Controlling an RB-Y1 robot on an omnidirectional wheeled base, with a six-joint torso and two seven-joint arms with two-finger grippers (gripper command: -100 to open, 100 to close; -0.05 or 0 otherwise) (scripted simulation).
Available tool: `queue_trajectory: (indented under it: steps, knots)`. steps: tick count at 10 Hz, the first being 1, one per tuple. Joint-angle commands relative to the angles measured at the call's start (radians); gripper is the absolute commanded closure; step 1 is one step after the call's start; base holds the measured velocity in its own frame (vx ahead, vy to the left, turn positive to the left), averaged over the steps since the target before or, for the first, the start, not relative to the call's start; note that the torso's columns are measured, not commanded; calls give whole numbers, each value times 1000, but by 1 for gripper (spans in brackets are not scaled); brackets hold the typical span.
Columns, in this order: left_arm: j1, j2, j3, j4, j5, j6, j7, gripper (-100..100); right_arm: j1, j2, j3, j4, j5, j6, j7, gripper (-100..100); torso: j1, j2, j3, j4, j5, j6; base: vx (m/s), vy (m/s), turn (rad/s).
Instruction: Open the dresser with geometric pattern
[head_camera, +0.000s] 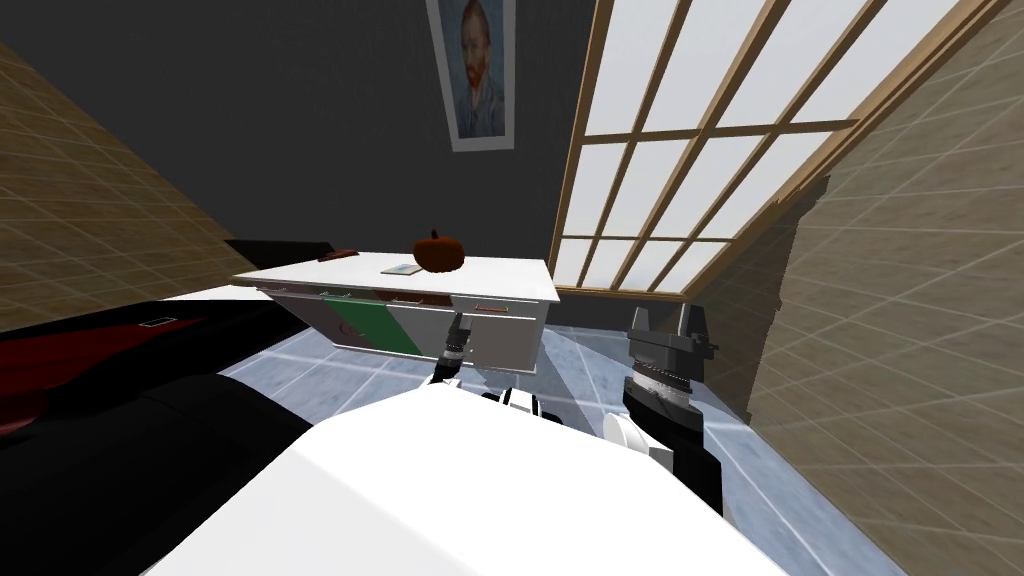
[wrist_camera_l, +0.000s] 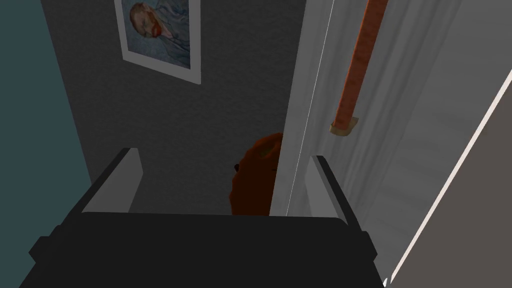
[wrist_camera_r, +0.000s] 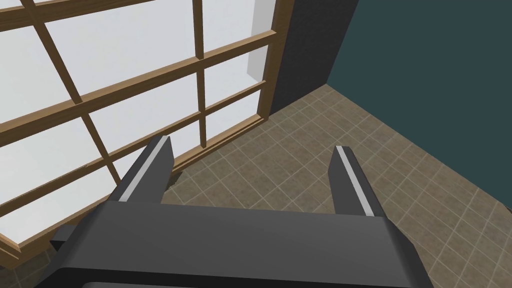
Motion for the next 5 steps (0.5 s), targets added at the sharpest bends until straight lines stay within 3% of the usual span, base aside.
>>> queue_trajectory:
  steps: [1, 5]
  knots:
    - [-23, -15, 6, 84, -2, -58, 0, -100, 0, 0, 0, 0, 0, 0, 0, 0, -2, -1, 0, 0, 0, 0, 91, -100, 29]
    - [-42, -25, 10, 166, -4, -100, 0, -100, 0, 0, 0, 0, 0, 0, 0, 0, -2, -2, -1, 0, -1, 0, 70, -69, 17]
